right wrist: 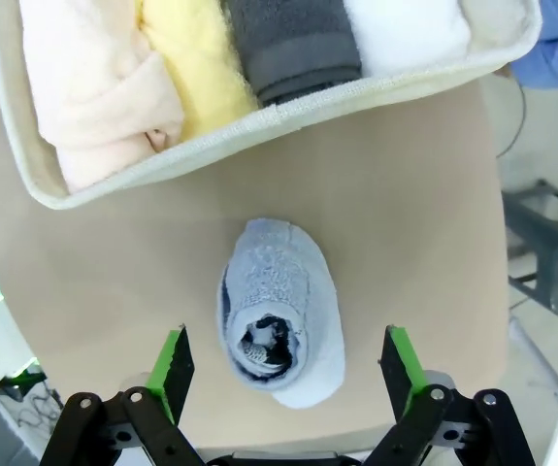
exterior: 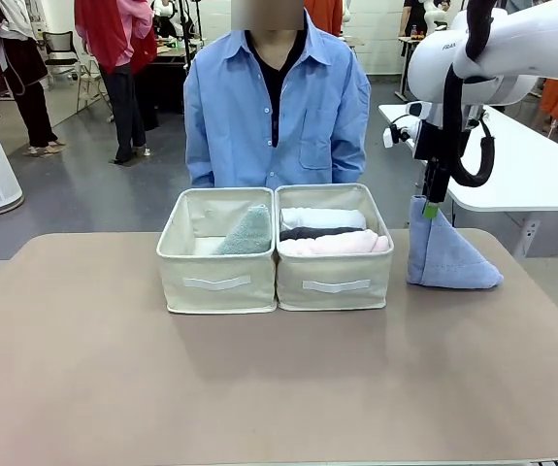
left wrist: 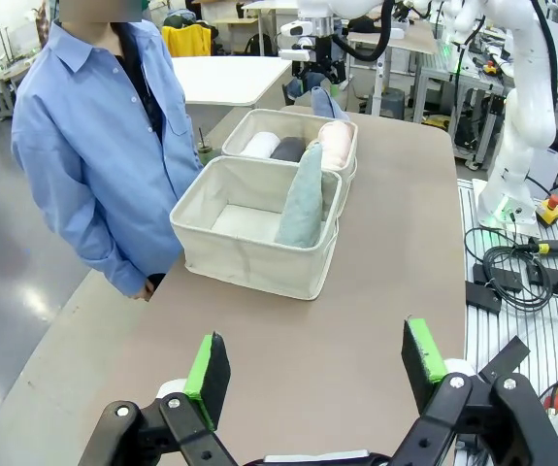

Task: Sort the towels based on their folding style.
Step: Pick up another triangle-folded towel from the table and place it in the left Fabric basket.

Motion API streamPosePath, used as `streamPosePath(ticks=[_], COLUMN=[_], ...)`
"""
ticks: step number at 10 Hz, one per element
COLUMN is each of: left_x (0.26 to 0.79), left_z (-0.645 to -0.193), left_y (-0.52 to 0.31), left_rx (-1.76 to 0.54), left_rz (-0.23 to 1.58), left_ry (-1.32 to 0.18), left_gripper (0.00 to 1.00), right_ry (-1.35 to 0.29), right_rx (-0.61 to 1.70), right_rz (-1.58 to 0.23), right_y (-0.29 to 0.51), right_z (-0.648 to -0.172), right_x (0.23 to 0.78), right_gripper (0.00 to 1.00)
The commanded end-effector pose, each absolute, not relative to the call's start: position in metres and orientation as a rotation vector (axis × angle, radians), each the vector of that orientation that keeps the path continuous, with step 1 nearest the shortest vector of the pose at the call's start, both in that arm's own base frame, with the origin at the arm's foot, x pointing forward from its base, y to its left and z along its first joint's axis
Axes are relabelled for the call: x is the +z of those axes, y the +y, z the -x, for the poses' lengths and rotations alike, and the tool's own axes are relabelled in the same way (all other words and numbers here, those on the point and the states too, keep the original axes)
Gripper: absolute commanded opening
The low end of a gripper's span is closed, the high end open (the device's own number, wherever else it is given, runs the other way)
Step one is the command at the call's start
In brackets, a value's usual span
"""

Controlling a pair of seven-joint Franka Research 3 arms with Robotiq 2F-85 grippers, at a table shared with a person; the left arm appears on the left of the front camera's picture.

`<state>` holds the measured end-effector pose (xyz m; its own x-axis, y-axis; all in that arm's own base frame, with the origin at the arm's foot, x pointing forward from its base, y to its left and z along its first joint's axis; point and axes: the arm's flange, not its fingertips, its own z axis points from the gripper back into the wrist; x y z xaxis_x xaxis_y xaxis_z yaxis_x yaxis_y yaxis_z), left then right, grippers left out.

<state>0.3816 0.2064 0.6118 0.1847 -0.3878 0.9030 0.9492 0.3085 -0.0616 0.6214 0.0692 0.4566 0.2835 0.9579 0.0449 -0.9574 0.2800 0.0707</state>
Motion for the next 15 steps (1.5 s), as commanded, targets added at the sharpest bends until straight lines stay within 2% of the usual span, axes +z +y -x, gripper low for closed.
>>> streamPosePath(ticks=[1,4,5,6,7,8,9,11,14,15], left_x=[0.61,0.61,0.61,0.61,0.61,0.61,0.61,0.61,0.61,0.61], left_z=[-0.38,-0.38,-0.38,-0.38,-0.38,-0.38,-0.38,-0.38,-0.38,-0.38], left_y=[0.206,0.206,0.206,0.206,0.206,0.206,0.206,0.206,0.206,0.206], left_rx=[-1.101,-1.101,-1.101,-1.101,-1.101,-1.101,-1.101,-1.101,-1.101,-1.101], left_rz=[0.744,0.744,0.744,0.744,0.744,0.744,0.744,0.744,0.744,0.744], left_ry=[-0.957,-0.957,-0.957,-0.957,-0.957,-0.957,-0.957,-0.957,-0.957,-0.957], left_gripper=[0.93,0.93,0.93,0.93,0.93,0.93,0.93,0.93,0.93,0.93], right_ry=[0.004,0.024,0.023,0.021,0.016,0.014,0.012,0.0,-0.035,-0.031], right_rx=[1.334,1.384,1.396,1.401,1.4,1.401,1.397,1.391,1.364,1.291], right_rz=[-0.117,-0.104,-0.101,-0.1,-0.1,-0.099,-0.095,-0.075,0.066,0.169], right_y=[0.065,0.064,0.064,0.064,0.063,0.063,0.062,0.061,0.058,0.064], right_z=[-0.627,-0.625,-0.624,-0.623,-0.623,-0.623,-0.623,-0.62,-0.592,-0.572], right_x=[0.442,0.433,0.433,0.434,0.435,0.435,0.436,0.442,0.477,0.509], right_gripper=[1.0,1.0,0.4,0.4,0.0,0.35,0.0,0.0,0.0,0.06])
